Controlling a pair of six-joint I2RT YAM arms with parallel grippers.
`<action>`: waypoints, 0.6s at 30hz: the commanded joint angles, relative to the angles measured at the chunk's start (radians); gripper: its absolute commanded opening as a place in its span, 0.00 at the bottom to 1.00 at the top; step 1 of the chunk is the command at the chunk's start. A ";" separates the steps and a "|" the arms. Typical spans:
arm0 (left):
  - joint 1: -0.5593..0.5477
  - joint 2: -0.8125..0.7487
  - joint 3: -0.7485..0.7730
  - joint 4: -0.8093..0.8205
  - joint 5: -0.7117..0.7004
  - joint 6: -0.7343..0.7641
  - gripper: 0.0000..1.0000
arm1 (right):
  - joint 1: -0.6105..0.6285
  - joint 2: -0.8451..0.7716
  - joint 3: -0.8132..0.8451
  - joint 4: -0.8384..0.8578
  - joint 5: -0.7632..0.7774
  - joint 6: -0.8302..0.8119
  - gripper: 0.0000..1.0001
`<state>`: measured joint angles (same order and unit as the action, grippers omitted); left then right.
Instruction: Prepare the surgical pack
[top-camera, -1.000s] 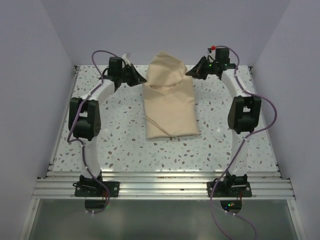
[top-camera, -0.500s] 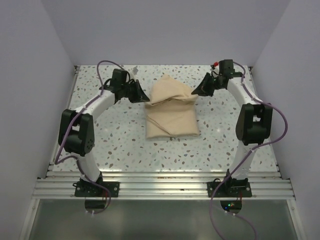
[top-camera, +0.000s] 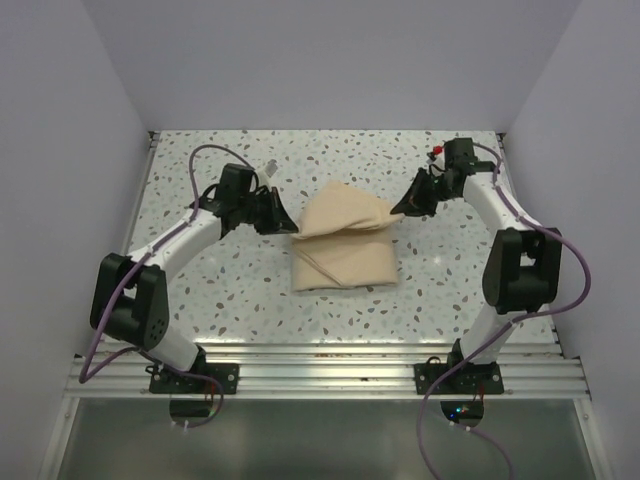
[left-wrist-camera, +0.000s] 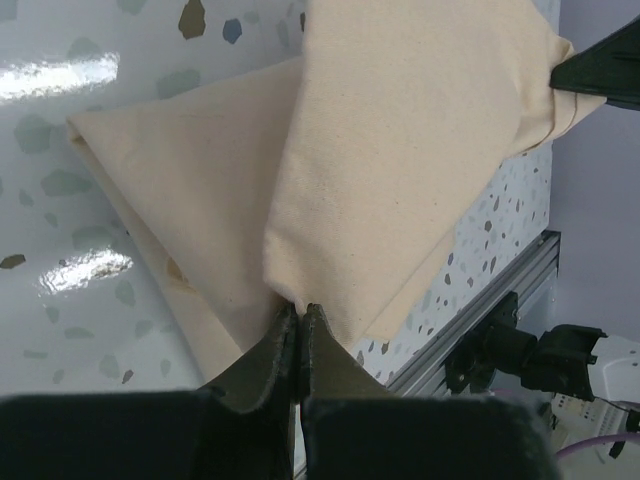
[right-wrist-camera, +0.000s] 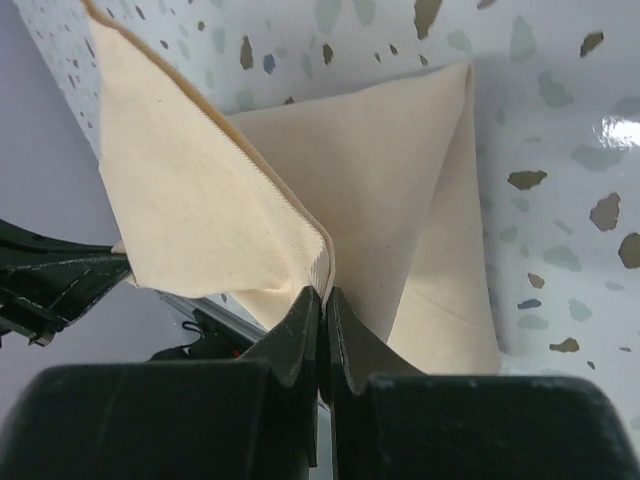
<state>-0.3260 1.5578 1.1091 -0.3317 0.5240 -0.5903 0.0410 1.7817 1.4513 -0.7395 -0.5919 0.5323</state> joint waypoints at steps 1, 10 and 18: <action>-0.013 -0.057 -0.051 -0.014 0.001 0.004 0.00 | -0.003 -0.082 -0.061 -0.055 0.029 -0.037 0.00; -0.054 -0.094 -0.109 -0.010 0.007 -0.008 0.00 | -0.001 -0.166 -0.195 -0.073 0.053 -0.054 0.00; -0.071 -0.137 -0.202 -0.009 0.022 -0.014 0.00 | 0.028 -0.225 -0.301 -0.084 0.046 -0.052 0.00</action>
<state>-0.3897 1.4601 0.9390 -0.3309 0.5240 -0.5922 0.0483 1.6169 1.1812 -0.7864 -0.5468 0.4953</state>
